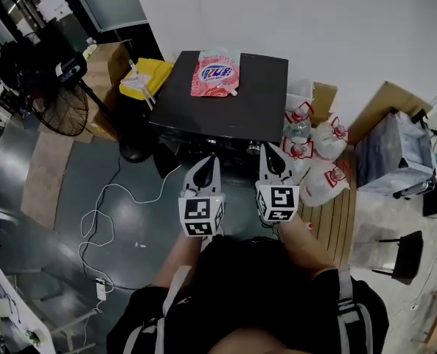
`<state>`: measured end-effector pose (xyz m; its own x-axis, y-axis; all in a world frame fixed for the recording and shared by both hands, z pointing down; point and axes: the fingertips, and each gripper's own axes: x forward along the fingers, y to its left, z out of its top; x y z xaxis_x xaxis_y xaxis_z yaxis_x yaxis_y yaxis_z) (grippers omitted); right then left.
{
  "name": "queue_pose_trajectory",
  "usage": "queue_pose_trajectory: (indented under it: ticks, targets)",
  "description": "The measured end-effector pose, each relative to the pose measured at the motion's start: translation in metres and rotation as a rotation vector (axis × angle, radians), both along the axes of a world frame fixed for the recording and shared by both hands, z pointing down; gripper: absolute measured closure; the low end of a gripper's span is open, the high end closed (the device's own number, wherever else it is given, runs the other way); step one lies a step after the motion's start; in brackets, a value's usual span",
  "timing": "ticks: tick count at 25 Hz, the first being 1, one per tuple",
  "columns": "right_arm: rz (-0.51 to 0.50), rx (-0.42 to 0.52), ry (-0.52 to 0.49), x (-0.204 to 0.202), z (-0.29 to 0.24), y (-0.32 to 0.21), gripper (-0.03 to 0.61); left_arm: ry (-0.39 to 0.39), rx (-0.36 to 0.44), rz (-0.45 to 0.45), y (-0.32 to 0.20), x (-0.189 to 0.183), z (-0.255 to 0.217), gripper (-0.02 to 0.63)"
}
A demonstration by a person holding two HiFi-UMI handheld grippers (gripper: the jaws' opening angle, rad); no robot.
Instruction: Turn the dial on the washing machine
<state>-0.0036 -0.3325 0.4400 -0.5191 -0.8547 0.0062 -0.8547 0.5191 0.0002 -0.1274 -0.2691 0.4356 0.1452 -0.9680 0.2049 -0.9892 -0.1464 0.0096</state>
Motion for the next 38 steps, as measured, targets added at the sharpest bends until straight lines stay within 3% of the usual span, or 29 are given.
queue_pose_trajectory:
  ticks: [10, 16, 24, 28, 38]
  targets:
    - [0.144, -0.034, 0.017, -0.026, 0.027, -0.038, 0.562, 0.004, -0.037, 0.136, -0.053, -0.031, 0.016, 0.618]
    - [0.192, -0.131, 0.035, -0.037, 0.071, -0.055, 0.462, 0.014, -0.068, 0.172, -0.067, -0.048, 0.034, 0.618]
    - [0.277, -0.273, 0.009, -0.041, 0.138, -0.068, 0.400, 0.014, -0.115, 0.187, -0.073, -0.075, 0.053, 0.618]
    - [0.343, -0.356, 0.056, -0.038, 0.180, -0.076, 0.357, 0.015, -0.131, 0.179, -0.070, -0.084, 0.061, 0.618]
    - [0.407, -0.500, 0.087, -0.030, 0.250, -0.095, 0.333, -0.010, -0.172, 0.148, -0.068, -0.103, 0.076, 0.618]
